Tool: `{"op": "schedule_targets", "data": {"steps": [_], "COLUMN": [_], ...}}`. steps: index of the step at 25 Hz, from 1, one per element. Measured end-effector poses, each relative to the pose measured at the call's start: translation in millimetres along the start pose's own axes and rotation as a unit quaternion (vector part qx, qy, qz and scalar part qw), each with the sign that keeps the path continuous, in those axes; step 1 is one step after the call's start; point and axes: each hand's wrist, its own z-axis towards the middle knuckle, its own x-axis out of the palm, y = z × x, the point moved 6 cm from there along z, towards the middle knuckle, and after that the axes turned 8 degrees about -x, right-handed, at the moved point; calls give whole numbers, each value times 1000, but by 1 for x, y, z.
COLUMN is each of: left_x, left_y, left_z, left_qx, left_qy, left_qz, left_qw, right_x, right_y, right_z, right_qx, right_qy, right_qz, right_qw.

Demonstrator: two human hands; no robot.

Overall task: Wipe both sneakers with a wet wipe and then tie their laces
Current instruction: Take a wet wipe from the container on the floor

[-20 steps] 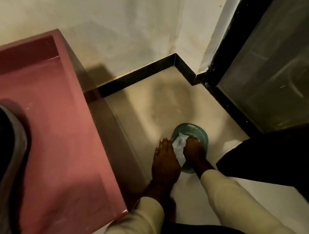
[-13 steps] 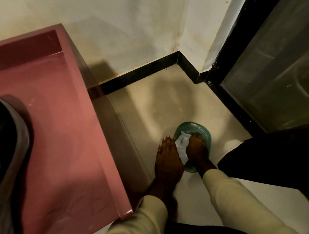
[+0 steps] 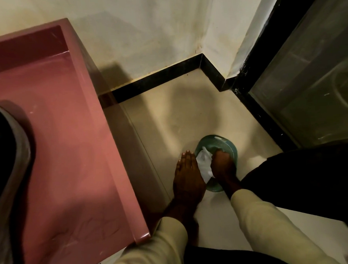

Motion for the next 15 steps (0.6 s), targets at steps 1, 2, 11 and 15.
{"op": "schedule_targets", "data": {"steps": [1, 2, 11, 15], "left_x": [-3, -3, -10, -5], "left_y": [0, -1, -6, -3], "left_z": [-2, -2, -4, -5], "left_qx": [-5, -6, 27, 18], "left_qy": [13, 8, -60, -38], "left_qz": [-3, 2, 25, 16], "left_qw": [1000, 1000, 998, 999], "right_x": [-2, -4, -30, -58], "right_y": [5, 8, 15, 13], "right_z": [-3, -5, -6, -9], "right_qx": [-10, -28, -36, -14], "right_qy": [4, -12, -5, -18], "right_qz": [-12, -30, 64, 137], "right_qw": [1000, 999, 997, 990]}}
